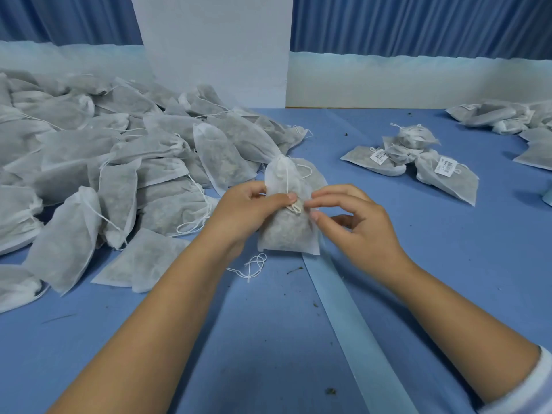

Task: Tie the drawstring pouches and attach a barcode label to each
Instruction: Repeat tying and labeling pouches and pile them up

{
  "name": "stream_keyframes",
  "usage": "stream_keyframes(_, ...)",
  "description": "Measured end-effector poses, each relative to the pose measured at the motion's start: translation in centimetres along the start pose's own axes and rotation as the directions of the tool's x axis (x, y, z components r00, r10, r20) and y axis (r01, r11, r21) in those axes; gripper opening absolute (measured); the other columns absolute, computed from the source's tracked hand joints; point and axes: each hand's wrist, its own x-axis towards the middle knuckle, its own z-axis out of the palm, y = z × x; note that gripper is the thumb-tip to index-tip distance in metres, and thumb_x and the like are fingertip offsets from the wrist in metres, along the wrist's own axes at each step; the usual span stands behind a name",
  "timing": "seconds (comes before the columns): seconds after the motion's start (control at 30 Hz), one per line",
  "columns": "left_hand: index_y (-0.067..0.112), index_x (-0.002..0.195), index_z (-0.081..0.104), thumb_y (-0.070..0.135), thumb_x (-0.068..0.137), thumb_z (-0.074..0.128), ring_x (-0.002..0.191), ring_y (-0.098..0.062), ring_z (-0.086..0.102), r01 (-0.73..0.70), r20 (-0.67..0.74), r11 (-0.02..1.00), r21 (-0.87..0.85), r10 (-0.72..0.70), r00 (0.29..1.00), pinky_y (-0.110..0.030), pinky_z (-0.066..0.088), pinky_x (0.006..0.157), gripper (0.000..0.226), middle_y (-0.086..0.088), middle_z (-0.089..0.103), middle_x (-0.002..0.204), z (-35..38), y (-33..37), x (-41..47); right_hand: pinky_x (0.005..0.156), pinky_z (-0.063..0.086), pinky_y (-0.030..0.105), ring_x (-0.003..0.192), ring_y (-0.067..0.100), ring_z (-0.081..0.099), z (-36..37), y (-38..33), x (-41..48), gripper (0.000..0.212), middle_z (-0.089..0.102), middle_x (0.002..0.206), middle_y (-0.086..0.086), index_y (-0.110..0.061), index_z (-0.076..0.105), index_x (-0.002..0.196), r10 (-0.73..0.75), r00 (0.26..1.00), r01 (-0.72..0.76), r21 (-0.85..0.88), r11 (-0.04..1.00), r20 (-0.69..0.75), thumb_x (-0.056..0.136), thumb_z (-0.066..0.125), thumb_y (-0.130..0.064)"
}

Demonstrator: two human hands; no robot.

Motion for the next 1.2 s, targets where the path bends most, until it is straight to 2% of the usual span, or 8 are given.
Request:
stream_keyframes(0.1,0.014,0.098,0.076,0.021,0.079,0.079,0.088,-0.02,0.071,0.035,-0.007,0.999,0.039,-0.035,0.999,-0.035,0.054,0.085,0.02,-0.009,0.076,0.1,-0.8,-0.1,0.3,0.07,0.049,0.016,0.091,0.006,0.062,-0.7,0.8,0.5,0.021,0.065,0.099,-0.003,-0.019,0.074,0.093,-0.011,1.0,0.01,-0.122,0.992,-0.004,0.087,0.067,0.0)
stream_keyframes(0.3,0.017,0.103,0.076,0.02,0.08,0.078,0.096,-0.022,0.073,0.096,0.085,0.995,0.027,-0.098,0.992,-0.033,0.056,0.085,0.023,-0.006,0.077,0.101,-2.0,-0.2,0.8,0.088,0.042,0.022,0.091,0.011,0.054,-0.8,2.0,0.5,0.032,0.067,0.105,-0.002,-0.02,0.066,0.122,0.125,0.91,0.111,-0.522,0.846,0.396,0.09,0.067,-0.02)
stream_keyframes(0.5,0.011,0.113,0.07,0.02,0.089,0.071,0.102,-0.022,0.071,0.136,0.183,0.99,-0.021,-0.13,0.974,-0.038,0.053,0.094,0.026,-0.008,0.075,0.107,-1.1,-0.9,0.9,0.087,0.039,0.03,0.091,0.019,0.047,-0.4,1.6,0.3,0.018,0.054,0.094,0.003,-0.008,0.067,0.1,0.167,0.862,0.151,-0.556,0.817,0.479,0.097,0.056,-0.021)
stream_keyframes(0.67,0.01,0.106,0.069,0.018,0.092,0.065,0.099,-0.023,0.069,0.193,0.198,0.972,-0.132,-0.165,0.966,-0.037,0.053,0.093,0.017,-0.008,0.074,0.104,-1.4,-1.1,1.3,0.076,0.026,0.017,0.075,0.01,0.037,-0.6,1.3,0.4,0.02,0.038,0.072,-0.017,-0.014,0.073,0.108,0.135,0.844,0.185,-0.518,0.835,0.519,0.097,0.056,-0.015)
stream_keyframes(0.77,0.005,0.118,0.064,0.018,0.094,0.062,0.101,-0.024,0.069,0.223,0.224,0.964,-0.148,-0.187,0.957,-0.036,0.055,0.089,0.028,-0.012,0.072,0.11,-1.3,-1.4,1.4,0.076,0.03,0.02,0.083,0.015,0.045,-0.8,1.3,0.4,0.013,0.048,0.08,-0.008,-0.017,0.075,0.098,0.16,0.856,0.14,-0.519,0.843,0.492,0.092,0.064,-0.018)
stream_keyframes(0.9,0.013,0.103,0.066,0.017,0.095,0.061,0.081,-0.013,0.072,0.244,0.252,0.961,-0.133,-0.205,0.946,-0.024,0.058,0.07,0.01,-0.001,0.075,0.09,-0.9,-1.9,1.6,0.082,0.039,0.021,0.093,0.015,0.054,-1.1,1.3,0.4,0.007,0.061,0.102,-0.002,-0.017,0.067,0.079,0.167,0.844,0.129,-0.494,0.86,0.51,0.085,0.072,-0.018)
stream_keyframes(1.03,0.009,0.111,0.065,0.017,0.095,0.062,0.083,-0.016,0.071,0.261,0.239,0.952,-0.157,-0.22,0.946,-0.027,0.059,0.076,0.019,-0.004,0.074,0.093,-1.2,-2.1,1.9,0.08,0.046,0.027,0.088,0.015,0.059,-1.4,1.3,0.6,0.005,0.065,0.096,0.0,-0.013,0.072,0.09,0.159,0.858,0.111,-0.477,0.872,0.489,0.087,0.069,-0.012)
stream_keyframes(1.2,0.005,0.114,0.067,0.016,0.088,0.066,0.083,-0.017,0.072,0.32,0.315,0.927,-0.197,-0.249,0.916,-0.029,0.061,0.071,0.028,-0.007,0.074,0.098,-1.9,-2.1,2.0,0.088,0.036,0.019,0.101,0.012,0.048,-1.6,2.4,0.7,0.035,0.054,0.109,-0.002,-0.021,0.064,0.125,0.251,0.849,0.053,-0.549,0.834,0.464,0.091,0.067,-0.028)
